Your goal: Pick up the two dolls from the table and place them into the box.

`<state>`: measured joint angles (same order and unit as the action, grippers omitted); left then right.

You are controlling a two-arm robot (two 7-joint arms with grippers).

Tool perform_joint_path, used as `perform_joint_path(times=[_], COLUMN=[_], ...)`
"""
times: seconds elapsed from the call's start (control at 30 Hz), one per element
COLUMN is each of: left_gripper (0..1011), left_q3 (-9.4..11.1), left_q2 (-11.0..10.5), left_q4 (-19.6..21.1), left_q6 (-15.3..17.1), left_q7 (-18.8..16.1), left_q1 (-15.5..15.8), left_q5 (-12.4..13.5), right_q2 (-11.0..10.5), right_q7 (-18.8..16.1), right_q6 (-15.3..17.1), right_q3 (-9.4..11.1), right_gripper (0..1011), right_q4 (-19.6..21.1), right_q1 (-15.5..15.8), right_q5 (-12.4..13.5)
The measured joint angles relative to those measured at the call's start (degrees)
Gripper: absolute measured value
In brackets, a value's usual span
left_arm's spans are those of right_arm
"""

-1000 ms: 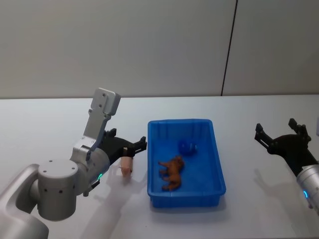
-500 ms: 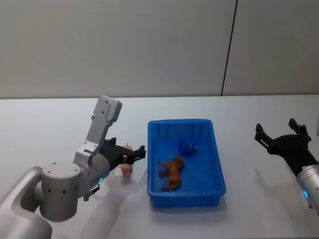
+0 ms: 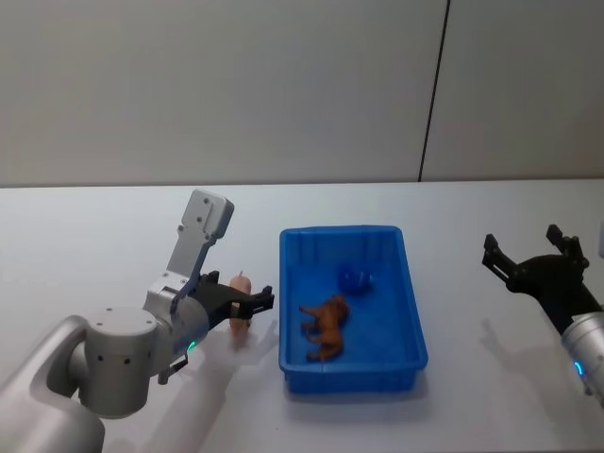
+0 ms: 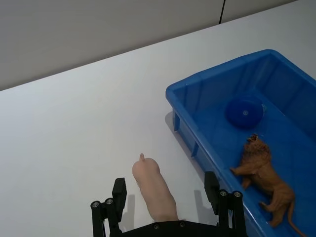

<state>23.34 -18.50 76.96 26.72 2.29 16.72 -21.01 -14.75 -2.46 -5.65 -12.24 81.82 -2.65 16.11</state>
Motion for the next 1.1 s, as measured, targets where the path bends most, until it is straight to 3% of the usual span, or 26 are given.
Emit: perform_joint_path(times=[0.87, 1.1], left_gripper=[1001, 882], left_q3=[-0.3, -0.4], left_q2=[1.7, 2.2], left_q4=[-7.0, -9.0], left_q6=[0.5, 0.1], left_q7=[2.0, 3.4], left_q1=[3.3, 4.3], left_q5=[3.7, 4.3], right_q2=[0.0, 0.0], right_q7=[0.0, 0.0], right_q6=[0.0, 0.0], right_q3=[0.0, 0.0], right_gripper=[1001, 1001], right_q4=[0.0, 0.0], right_q1=[0.0, 0.0], right_q5=[0.0, 0.0])
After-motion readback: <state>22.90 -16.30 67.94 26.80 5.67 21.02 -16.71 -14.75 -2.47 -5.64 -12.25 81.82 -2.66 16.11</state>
